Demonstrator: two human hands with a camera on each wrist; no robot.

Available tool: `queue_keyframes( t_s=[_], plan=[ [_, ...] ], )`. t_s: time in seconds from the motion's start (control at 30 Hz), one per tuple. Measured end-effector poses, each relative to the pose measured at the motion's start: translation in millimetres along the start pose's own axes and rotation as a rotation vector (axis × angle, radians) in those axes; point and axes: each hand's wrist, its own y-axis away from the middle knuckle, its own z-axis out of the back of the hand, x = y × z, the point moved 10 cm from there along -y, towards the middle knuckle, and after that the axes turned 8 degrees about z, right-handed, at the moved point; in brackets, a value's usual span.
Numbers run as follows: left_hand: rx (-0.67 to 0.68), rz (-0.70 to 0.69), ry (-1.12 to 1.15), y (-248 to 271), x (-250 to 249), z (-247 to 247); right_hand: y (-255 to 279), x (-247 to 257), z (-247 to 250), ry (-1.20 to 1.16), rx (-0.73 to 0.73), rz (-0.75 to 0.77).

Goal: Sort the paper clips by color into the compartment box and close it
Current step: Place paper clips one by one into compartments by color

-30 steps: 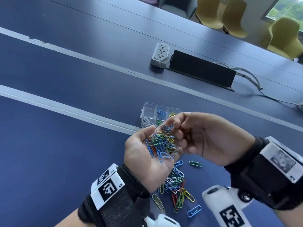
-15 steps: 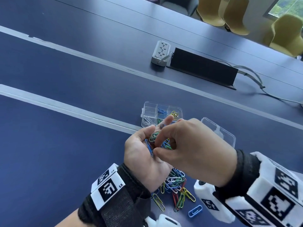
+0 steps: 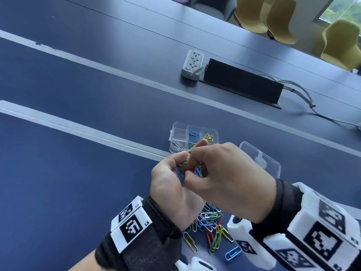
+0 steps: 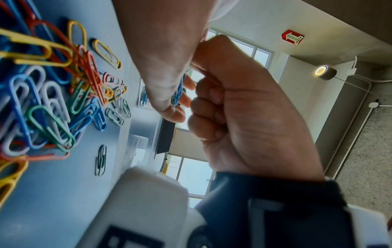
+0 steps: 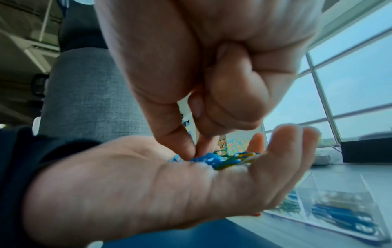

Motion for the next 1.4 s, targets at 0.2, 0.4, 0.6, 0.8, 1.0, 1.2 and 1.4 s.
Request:
queue_keyframes(
  t_s=[0.2,0.4,0.6,0.8,1.0,1.2,1.4],
  plan=[
    [0.036,0.025,0.024,-2,4,-2,-3,-16,0,-0.264,0.097,-0.071],
    [0.026,-0.009,0.012,-5,1,0,-23,-46,-7,-0.879,0.117,-0.296],
    [0.021,-0.025,0.004,-5,-3,0,-68,-68,1,-0.312,0.26,-0.284],
    [0.013,-0.027,0.006,-5,-2,1,-103,-46,2,0.346,0.332,-0.098],
    [0.002,-0.035,0.01,-5,-3,3,-119,-39,-19,0.466,0.389,-0.027],
    [-0.025,-0.031,0.018,-6,-3,5,-126,-35,-22,0.468,0.391,-0.012],
    [-0.017,-0.033,0.024,-5,-3,4,-125,-35,-21,0.45,0.409,-0.036]
  ],
)
